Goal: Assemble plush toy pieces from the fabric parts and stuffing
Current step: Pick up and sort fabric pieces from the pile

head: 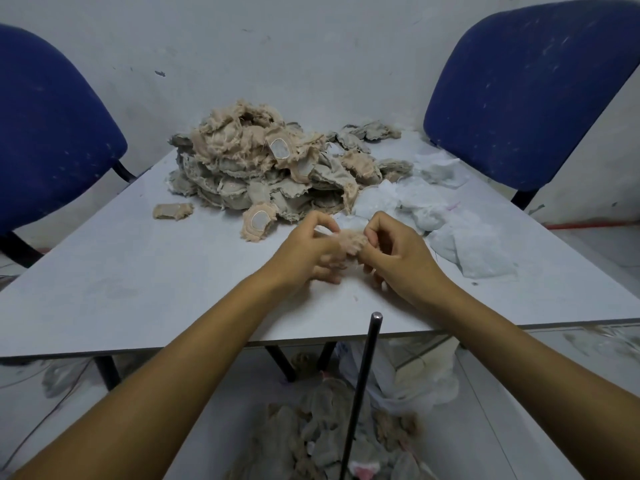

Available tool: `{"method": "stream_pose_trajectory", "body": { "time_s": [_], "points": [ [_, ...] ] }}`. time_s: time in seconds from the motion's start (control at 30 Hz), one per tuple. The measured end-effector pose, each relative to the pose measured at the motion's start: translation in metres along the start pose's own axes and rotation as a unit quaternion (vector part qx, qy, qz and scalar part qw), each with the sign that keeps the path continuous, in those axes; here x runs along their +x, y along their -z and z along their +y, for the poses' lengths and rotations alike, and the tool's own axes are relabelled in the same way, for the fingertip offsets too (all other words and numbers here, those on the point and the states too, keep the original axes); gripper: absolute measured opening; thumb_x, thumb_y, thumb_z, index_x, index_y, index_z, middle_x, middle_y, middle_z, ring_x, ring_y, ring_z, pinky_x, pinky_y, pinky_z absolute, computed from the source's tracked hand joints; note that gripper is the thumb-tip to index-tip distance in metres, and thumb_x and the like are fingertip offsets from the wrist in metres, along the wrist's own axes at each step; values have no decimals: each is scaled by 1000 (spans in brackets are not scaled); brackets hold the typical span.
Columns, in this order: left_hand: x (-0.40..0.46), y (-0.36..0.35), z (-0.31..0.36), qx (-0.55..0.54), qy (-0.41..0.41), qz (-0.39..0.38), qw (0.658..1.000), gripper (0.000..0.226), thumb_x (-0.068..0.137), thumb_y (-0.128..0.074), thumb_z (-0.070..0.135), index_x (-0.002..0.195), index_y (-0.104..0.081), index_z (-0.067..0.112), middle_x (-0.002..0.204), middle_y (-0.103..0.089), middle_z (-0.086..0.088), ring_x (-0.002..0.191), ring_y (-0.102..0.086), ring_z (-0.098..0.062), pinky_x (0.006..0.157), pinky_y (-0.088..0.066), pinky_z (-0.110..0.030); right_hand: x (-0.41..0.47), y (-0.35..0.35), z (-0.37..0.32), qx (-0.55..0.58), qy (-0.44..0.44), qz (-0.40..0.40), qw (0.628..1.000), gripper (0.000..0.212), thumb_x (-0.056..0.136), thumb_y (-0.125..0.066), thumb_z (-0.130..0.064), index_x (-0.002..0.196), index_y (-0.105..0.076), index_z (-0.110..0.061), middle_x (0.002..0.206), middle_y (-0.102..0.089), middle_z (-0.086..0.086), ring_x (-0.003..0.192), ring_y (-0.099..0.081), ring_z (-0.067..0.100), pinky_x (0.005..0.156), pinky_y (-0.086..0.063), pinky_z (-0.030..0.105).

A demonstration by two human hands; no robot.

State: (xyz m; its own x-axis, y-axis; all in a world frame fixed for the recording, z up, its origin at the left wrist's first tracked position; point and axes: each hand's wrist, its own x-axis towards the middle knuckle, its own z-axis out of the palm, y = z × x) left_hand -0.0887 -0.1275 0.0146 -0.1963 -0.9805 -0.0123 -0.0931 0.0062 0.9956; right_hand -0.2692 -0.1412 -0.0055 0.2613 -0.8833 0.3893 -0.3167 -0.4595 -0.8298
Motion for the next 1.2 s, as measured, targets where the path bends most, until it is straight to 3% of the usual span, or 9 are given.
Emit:
{"method": "stream_pose_trajectory", "body": {
  "time_s": [0.2, 0.3, 0.4, 0.47, 0.63, 0.87, 1.0, 1.1, 1.2],
  "points": [
    [-1, 10, -4, -71, 23, 7, 997, 17, 85, -67, -3, 102, -68, -1, 93, -68, -17, 70, -70, -20, 57, -59, -26, 0, 5, -4, 154, -41, -82, 984, 15, 79, -59, -4, 83, -55, -18, 84, -63, 5, 75, -62, 31, 64, -55, 47],
    [-5, 17, -1, -46, 12, -102, 994, 21, 86, -65, 26, 93, -77, 10, 95, -73, -10, 84, -70, -17, 74, -57, -26, 6, 6, -2, 275, -110, -38, 954, 29, 65, -47, 0, 83, -60, -19, 97, -65, 5, 86, -63, 26, 60, -55, 37],
    [3, 28, -1, 142, -41, -12, 989, 32, 90, -59, 45, 109, -75, 23, 130, -64, -3, 124, -55, -16, 108, -43, -41, 5, 5, 2, 202, -96, -33, 974, 25, 62, -51, -4, 83, -60, -14, 89, -65, 7, 79, -62, 29, 67, -55, 44],
    [8, 42, -4, 365, -52, 101, 924, 31, 99, -55, 39, 125, -65, 24, 150, -40, -7, 142, -31, -26, 119, -25, -47, 3, 2, 1, 146, -69, -62, 985, 25, 63, -54, -8, 86, -61, -12, 86, -66, 5, 75, -62, 28, 67, -54, 44],
    [4, 58, -18, 545, 27, 79, 834, 34, 101, -47, 40, 87, -48, 9, 115, -48, -9, 117, -45, -33, 100, -38, -42, 3, 2, 0, 124, -54, -78, 988, 29, 66, -49, -3, 92, -62, -10, 80, -67, 5, 72, -65, 18, 64, -51, 37],
    [-8, 32, -8, 333, -150, 81, 927, 17, 87, -73, 17, 97, -68, 30, 94, -72, 13, 90, -65, 1, 82, -48, -13, 1, -1, -3, 24, -16, -76, 997, 31, 85, -63, -1, 105, -64, -25, 106, -63, -3, 86, -65, 17, 71, -54, 31],
    [-6, 16, -7, 222, -122, 31, 967, 31, 88, -71, 8, 90, -52, 32, 82, -73, 1, 68, -70, -15, 60, -52, -24, -1, -1, -3, -57, 61, -72, 994, 32, 87, -76, -25, 116, -62, -33, 104, -63, -13, 92, -63, 4, 73, -50, 15],
    [-4, 14, -6, 129, -92, 40, 987, 24, 86, -73, 0, 88, -57, 19, 85, -69, -7, 69, -73, -30, 67, -58, -48, 0, 1, 0, -47, 51, -62, 996, 17, 86, -77, -22, 99, -69, -30, 82, -67, -10, 78, -65, 10, 71, -53, 25],
    [-3, 17, -6, 92, -71, -27, 993, 17, 83, -75, -1, 89, -65, 11, 88, -62, -13, 69, -70, -23, 65, -59, -31, 2, 1, 3, 67, -3, -55, 996, 10, 86, -76, -14, 94, -73, -21, 81, -66, 18, 69, -66, 27, 63, -58, 36]
  ]
}}
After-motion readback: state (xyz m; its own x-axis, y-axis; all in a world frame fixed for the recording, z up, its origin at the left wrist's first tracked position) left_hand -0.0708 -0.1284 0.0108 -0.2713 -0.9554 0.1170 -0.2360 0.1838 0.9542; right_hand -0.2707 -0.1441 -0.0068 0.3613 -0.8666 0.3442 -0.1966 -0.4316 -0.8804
